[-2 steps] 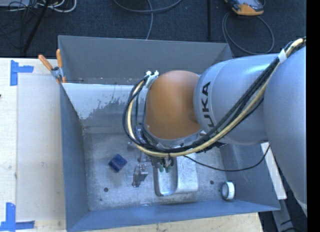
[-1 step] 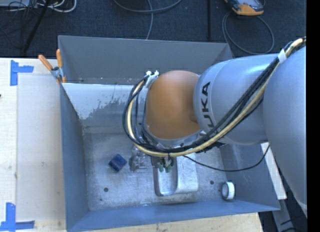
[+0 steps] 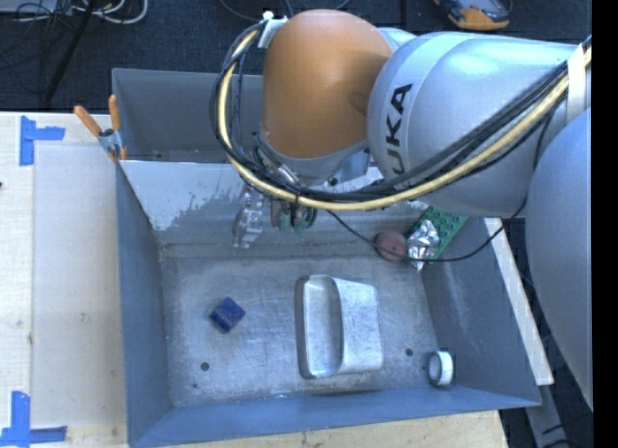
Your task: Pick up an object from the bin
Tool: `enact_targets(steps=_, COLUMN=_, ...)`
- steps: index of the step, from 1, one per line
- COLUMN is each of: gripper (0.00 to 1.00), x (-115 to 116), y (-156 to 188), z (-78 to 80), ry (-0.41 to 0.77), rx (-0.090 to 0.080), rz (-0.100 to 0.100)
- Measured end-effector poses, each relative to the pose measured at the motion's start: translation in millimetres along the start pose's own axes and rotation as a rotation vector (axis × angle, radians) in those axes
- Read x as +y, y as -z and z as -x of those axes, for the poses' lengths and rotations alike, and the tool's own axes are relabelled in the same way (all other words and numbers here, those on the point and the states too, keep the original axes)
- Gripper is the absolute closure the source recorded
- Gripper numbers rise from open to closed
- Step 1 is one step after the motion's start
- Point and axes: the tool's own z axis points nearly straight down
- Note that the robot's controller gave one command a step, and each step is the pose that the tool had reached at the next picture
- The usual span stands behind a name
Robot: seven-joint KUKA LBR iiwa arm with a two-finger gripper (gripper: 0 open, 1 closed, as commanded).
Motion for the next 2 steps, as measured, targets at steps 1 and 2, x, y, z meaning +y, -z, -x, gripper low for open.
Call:
enact_targets(steps=1, gripper=1.0, x=-1, y=-5, z=-2.8, ry=0.002, rx=0.01, rz=-0.006)
enact_targets(steps=2, gripper=1.0, x=-6, y=-13, z=-37.7, ry=0.191, rx=0.013, rz=-0.005)
